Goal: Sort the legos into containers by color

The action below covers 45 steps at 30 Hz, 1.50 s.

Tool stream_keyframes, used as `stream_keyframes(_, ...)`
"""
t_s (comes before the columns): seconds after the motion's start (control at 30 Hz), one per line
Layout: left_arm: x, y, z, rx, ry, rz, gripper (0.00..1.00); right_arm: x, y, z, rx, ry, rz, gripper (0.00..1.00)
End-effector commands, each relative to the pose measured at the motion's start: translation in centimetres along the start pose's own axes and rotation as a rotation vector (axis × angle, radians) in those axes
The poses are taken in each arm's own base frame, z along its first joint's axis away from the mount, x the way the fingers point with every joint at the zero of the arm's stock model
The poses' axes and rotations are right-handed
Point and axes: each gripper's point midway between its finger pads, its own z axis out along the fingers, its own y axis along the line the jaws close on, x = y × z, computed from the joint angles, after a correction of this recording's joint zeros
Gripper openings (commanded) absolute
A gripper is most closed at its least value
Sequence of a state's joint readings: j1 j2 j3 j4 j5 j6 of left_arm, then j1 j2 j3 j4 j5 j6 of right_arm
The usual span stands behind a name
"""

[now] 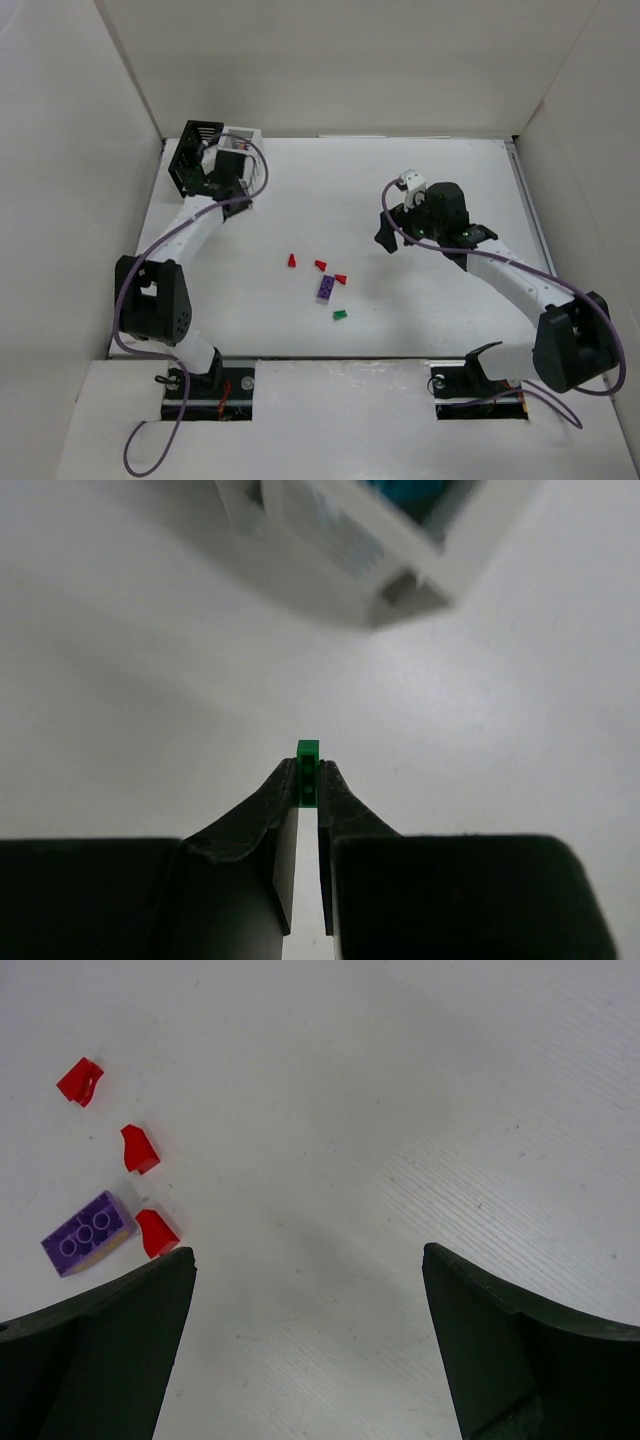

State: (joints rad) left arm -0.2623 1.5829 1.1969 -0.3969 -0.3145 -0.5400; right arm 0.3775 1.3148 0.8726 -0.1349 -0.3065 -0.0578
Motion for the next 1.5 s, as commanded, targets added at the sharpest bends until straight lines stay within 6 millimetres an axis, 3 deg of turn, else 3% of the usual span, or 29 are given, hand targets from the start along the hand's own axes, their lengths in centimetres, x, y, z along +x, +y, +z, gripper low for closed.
stream_keyframes(0.0, -9.9, 0.5, -4.0, 0.071, -0.223, -0.067, 0.01, -2.6, -1.1, -0.6, 0.028, -0.066, -0.027, 1.00)
stream_keyframes(0.03, -11.7, 1.8, -3.4, 0.052, -0.241, -0.097, 0.02, -2.9, -1.3, -0.4, 0.038, -0.067, -0.027, 1.00)
stream_keyframes(0.07, -13.9, 2.0, -4.0, 0.062, -0.279, -0.125, 0.02, -3.3, -1.7, -0.5, 0.046, -0.076, -0.025, 1.00)
stream_keyframes(0.13, -15.7, 2.9, -2.8, 0.042, -0.291, -0.119, 0.05, -4.0, -2.2, -0.2, 0.054, -0.081, -0.022, 1.00)
stream_keyframes(0.17, -18.2, 3.7, -2.9, 0.034, -0.338, -0.153, 0.05, -4.6, -2.2, -0.3, 0.055, -0.098, -0.027, 1.00)
stream_keyframes(0.2, -18.9, 4.0, -2.4, 0.030, -0.335, -0.162, 0.05, -5.1, -2.3, -0.1, 0.055, -0.102, -0.029, 1.00)
stream_keyframes(0.23, -18.8, 4.3, -0.5, 0.011, -0.302, -0.152, 0.03, -5.3, -2.8, -0.1, 0.065, -0.104, -0.024, 1.00)
stream_keyframes(0.33, -21.9, 5.0, 0.2, -0.018, -0.330, -0.155, 0.02, -5.6, -3.4, 0.3, 0.073, -0.103, -0.019, 1.00)
stream_keyframes(0.37, -21.6, 4.9, 2.1, -0.033, -0.302, -0.136, 0.02, -5.9, -3.5, 0.5, 0.073, -0.105, -0.019, 1.00)
stream_keyframes(0.4, -23.1, 5.0, 1.7, -0.035, -0.320, -0.136, 0.02, -5.9, -3.5, 0.5, 0.073, -0.105, -0.019, 1.00)
stream_keyframes(0.5, -23.1, 4.7, 4.0, -0.052, -0.283, -0.115, 0.02, -6.5, -4.2, 1.2, 0.081, -0.103, -0.014, 1.00)
stream_keyframes(0.53, -24.2, 4.9, 3.8, -0.050, -0.306, -0.126, 0.02, -6.9, -4.0, 1.1, 0.068, -0.112, -0.017, 1.00)
stream_keyframes(0.73, -23.7, 5.5, 4.8, -0.045, -0.273, -0.129, 0.02, -7.3, -4.4, 1.9, 0.055, -0.107, -0.002, 1.00)
stream_keyframes(0.87, -23.8, 5.6, 4.6, -0.043, -0.282, -0.122, 0.14, -7.5, -4.4, 2.1, 0.054, -0.107, 0.007, 1.00)
stream_keyframes(1.03, -23.4, 5.6, 5.8, -0.051, -0.263, -0.107, 0.32, -7.4, -4.3, 1.9, 0.054, -0.109, 0.006, 1.00)
stream_keyframes(1.17, -23.3, 5.3, 5.8, -0.032, -0.256, -0.096, 0.38, -7.0, -4.1, 1.5, 0.054, -0.109, 0.006, 1.00)
stream_keyframes(1.37, -23.7, 5.8, 5.6, -0.039, -0.265, -0.084, 0.55, -6.7, -3.9, 0.6, 0.065, -0.117, 0.013, 1.00)
stream_keyframes(1.47, -24.2, 5.0, 5.6, 0.002, -0.279, -0.075, 0.55, -6.9, -3.7, 0.1, 0.065, -0.128, 0.018, 1.00)
